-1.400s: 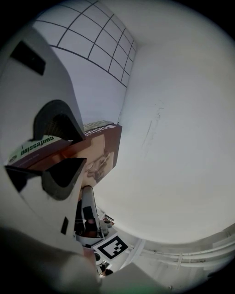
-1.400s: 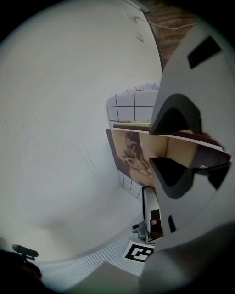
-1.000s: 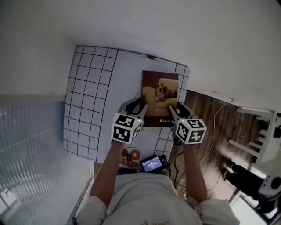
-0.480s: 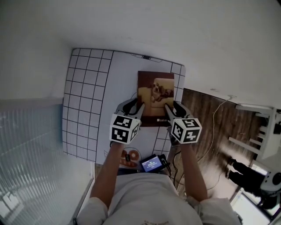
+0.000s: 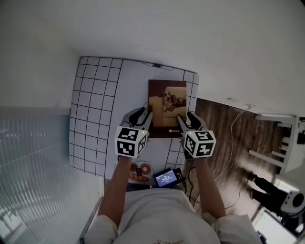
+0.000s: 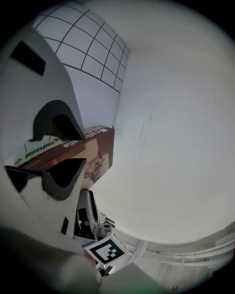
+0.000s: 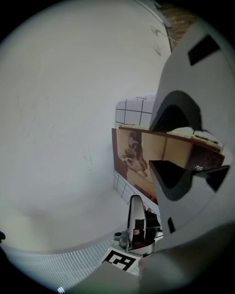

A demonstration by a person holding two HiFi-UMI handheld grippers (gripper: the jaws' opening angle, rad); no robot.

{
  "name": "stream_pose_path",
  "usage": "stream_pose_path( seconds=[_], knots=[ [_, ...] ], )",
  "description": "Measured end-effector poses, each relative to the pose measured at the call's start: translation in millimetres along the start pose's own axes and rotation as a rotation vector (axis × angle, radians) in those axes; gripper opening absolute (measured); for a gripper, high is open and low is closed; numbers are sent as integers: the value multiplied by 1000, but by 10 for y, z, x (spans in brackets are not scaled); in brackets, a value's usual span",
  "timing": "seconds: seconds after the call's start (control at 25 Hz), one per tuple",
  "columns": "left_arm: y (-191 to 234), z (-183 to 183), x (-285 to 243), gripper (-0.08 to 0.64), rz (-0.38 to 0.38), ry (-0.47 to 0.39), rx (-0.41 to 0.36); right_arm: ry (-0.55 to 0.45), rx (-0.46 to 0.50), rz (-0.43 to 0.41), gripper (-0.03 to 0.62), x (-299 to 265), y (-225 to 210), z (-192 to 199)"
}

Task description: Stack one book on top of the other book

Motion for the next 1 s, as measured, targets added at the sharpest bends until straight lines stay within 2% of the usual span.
stream_pose_path(
  seconds=[0.2, 0.36, 0.44, 0.52, 0.6, 0.76, 1.0],
  knots=[
    [12, 30, 125, 118, -14, 1, -15, -30, 13, 15, 189, 99, 65, 17],
    [-42, 61, 252, 61, -25, -9, -53, -50, 30, 33, 183, 218, 122, 49],
    [-72, 66, 330, 44, -30, -28, -57, -67, 41, 40, 138, 305, 149, 72],
    [-98, 50, 420, 28, -37, -65, -37, -87, 55, 56, 41, 404, 166, 97],
    [-136, 22, 498, 16, -39, -82, -38, -103, 61, 68, 12, 499, 171, 112],
    [-257, 12, 654, 9, -50, -76, -99, -128, 70, 63, 9, 703, 209, 141],
    [-434, -41, 868, 9, -87, -120, -134, -202, 93, 45, 9, 970, 263, 129]
  ],
)
Point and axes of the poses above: the fingertips, and each gripper's own axes: x backward along the fingers, y to its left, z out of its underside, the point moved 10 cm from there along x, backward along the fingers, and after that the axes turned 7 degrees about -x, right-handed, at the moved point
